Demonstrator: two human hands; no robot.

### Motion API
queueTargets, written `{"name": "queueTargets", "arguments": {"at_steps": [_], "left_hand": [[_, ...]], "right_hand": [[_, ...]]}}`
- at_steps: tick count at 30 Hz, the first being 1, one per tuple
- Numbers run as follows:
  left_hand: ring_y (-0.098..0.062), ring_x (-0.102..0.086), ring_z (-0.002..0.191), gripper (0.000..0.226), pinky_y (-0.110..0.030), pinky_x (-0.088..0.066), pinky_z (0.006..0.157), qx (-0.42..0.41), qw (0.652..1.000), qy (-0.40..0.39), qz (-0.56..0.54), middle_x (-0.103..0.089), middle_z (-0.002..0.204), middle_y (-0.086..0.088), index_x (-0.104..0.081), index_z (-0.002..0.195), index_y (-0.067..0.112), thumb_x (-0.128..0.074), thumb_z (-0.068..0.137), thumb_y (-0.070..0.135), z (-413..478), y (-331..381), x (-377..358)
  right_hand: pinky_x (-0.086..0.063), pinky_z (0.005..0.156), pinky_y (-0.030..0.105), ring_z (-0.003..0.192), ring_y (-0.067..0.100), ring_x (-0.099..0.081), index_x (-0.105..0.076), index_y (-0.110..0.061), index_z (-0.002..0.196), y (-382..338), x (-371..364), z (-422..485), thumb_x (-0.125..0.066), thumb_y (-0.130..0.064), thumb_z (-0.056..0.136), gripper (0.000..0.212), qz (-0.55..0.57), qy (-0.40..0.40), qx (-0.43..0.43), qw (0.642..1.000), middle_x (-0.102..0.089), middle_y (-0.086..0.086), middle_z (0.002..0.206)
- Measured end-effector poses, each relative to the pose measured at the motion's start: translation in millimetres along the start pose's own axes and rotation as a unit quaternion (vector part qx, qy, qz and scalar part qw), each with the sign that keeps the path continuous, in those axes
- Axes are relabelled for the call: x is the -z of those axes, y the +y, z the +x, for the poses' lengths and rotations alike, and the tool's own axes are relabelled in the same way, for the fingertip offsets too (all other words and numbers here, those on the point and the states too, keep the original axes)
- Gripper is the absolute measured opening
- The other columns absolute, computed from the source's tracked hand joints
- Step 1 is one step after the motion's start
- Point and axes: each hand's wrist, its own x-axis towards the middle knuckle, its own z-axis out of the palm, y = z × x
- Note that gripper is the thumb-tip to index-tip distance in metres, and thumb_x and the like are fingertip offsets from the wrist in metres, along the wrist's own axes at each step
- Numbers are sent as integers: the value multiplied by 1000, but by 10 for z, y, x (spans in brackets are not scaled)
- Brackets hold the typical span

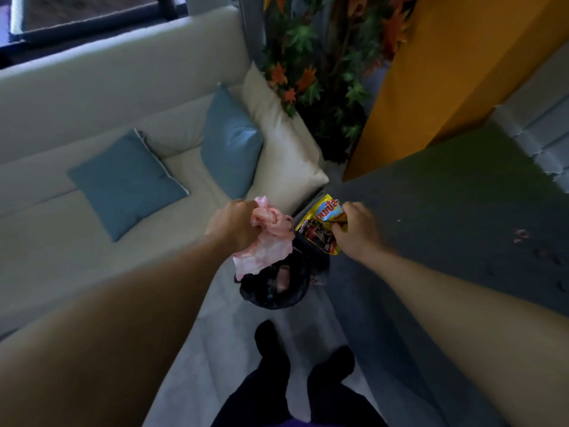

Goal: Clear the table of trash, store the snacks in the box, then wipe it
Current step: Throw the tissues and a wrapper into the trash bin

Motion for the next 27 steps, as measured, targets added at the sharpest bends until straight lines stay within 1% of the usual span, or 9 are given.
{"name": "queueTargets", "arguments": {"at_steps": [2, 4, 6, 9, 12, 16, 22, 24, 27], "left_hand": [[-39, -64, 101, 29, -40, -47, 75, 18, 1000, -6, -13, -65, 109, -10, -65, 112, 22, -64, 85, 31, 6, -202, -88], [-39, -63, 100, 30, -39, -45, 74, 33, 999, -10, -20, -63, 108, -9, -64, 114, 23, -64, 85, 31, 17, -384, -180], [-38, -63, 97, 28, -38, -46, 73, 43, 999, -14, -23, -61, 105, -9, -64, 114, 23, -64, 87, 31, 45, -555, -278], [-39, -63, 95, 30, -43, -51, 76, 55, 998, -23, -29, -61, 105, -10, -64, 115, 21, -64, 87, 32, 115, -800, -466], [-43, -62, 97, 33, -44, -49, 77, 63, 997, -26, -39, -61, 107, -14, -64, 115, 20, -65, 84, 30, 186, -987, -729], [-46, -62, 99, 33, -42, -47, 76, 73, 996, -34, -42, -61, 108, -14, -64, 117, 22, -64, 84, 28, 300, -1184, -1114], [-47, -60, 101, 31, -42, -42, 72, 70, 996, -38, -51, -62, 114, -15, -62, 113, 20, -62, 83, 24, 467, -1487, -1660], [-48, -60, 100, 29, -44, -43, 72, 75, 995, -36, -59, -61, 111, -17, -62, 112, 18, -61, 83, 24, 507, -1589, -1842], [-48, -59, 100, 29, -48, -47, 77, 87, 994, -40, -59, -60, 110, -18, -62, 112, 17, -61, 84, 25, 519, -1723, -2100]], "right_hand": [[-45, 84, 43, 102, 37, -55, -58, -10, 101, -124, -140, 60, -65, -26, 82, 26, -18, -6, 15, 1000, -58, 15, 110], [-45, 84, 42, 102, 37, -55, -59, -9, 101, -233, -294, 110, -67, -25, 82, 25, -32, -14, 29, 999, -59, 15, 110], [-47, 87, 43, 107, 36, -55, -60, -10, 106, -317, -473, 155, -65, -26, 83, 29, -39, -30, 39, 998, -59, 13, 115], [-46, 93, 46, 114, 35, -52, -60, -8, 113, -374, -778, 209, -64, -26, 85, 33, -40, -57, 36, 997, -58, 14, 120], [-44, 91, 44, 109, 35, -52, -59, -9, 108, -369, -1099, 236, -63, -26, 85, 29, -63, -69, 44, 995, -58, 13, 116], [-46, 88, 46, 112, 33, -50, -56, -13, 108, -308, -1540, 284, -61, -29, 86, 28, -64, -101, 22, 993, -55, 10, 120], [-47, 89, 47, 113, 34, -50, -55, -12, 110, -102, -2184, 385, -60, -30, 90, 27, -71, -141, -7, 987, -54, 11, 122], [-46, 89, 46, 116, 34, -49, -54, -11, 113, -29, -2409, 422, -59, -30, 92, 29, -71, -156, -18, 985, -53, 12, 125], [-43, 93, 41, 120, 32, -50, -53, -11, 120, 68, -2742, 464, -59, -29, 95, 32, -52, -186, -26, 981, -53, 10, 129]]}}
